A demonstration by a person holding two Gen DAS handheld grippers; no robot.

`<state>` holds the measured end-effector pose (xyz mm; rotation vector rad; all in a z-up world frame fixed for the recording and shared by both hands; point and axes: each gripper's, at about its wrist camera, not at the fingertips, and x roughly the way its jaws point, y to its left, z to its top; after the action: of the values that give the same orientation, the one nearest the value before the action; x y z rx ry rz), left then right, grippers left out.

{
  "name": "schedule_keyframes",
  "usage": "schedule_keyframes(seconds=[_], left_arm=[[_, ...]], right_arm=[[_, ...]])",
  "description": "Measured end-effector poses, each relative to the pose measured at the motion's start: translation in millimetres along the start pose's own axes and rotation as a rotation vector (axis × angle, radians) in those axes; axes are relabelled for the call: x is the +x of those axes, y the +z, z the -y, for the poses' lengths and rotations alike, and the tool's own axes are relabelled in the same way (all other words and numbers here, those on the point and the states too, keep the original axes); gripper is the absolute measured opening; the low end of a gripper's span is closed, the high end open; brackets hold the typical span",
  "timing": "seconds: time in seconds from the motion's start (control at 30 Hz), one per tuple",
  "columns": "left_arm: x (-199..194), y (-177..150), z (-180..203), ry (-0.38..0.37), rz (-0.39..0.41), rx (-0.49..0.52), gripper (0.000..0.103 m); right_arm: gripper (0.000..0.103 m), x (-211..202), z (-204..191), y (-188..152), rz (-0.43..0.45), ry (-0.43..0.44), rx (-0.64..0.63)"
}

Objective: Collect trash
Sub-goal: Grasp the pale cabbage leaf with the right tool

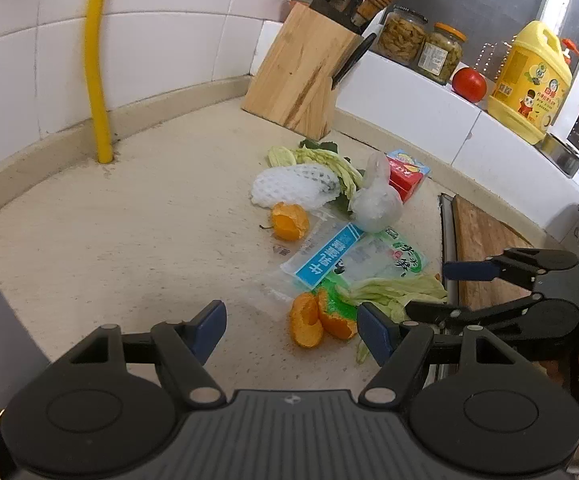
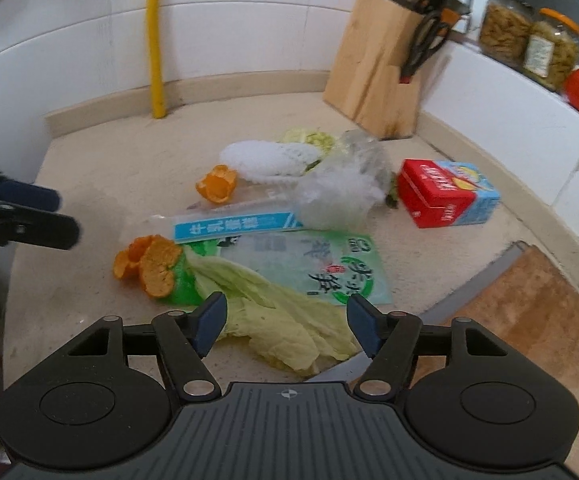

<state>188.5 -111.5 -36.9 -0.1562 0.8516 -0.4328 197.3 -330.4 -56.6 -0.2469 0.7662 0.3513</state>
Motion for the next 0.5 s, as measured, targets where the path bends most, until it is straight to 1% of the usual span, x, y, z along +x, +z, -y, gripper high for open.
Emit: schedule_keyframes(seconds=[0.07,0.23,0.33,0.37,0.43,0.47,0.5], left_arm=[[4,1,1,0.003,-0.008,-0.006,0.066],[11,2,1,-0.001,-0.021,-0.016,0.066],[14,4,1,0.004,-0.027,-0.013,0.066],[16,4,1,0.004,-0.030,-0.010,0.066],[19,4,1,0.000,-0.039,-0.006,0.066],[21,4,1,-0.002,-0.044,-0.004,0.066],[22,4,2,-0.006,-0.047,-0.001,0.066]], right_arm=[[0.075,7,0,1,-0.019,0.038,-0.026],[0.080,25,0,5,-0.061,0.092,-0.087],[0.078,34,6,5,-0.087,0.134,-0.069],[0.076,34,8,5,-0.092,0.148,-0.051],[0.058,30,7,6,-0.102,0.135,-0.049],[0.053,29,8,7,-0.110,0.134,-0.041],[0.042,27,7,8,-0.119,0.134,-0.032]])
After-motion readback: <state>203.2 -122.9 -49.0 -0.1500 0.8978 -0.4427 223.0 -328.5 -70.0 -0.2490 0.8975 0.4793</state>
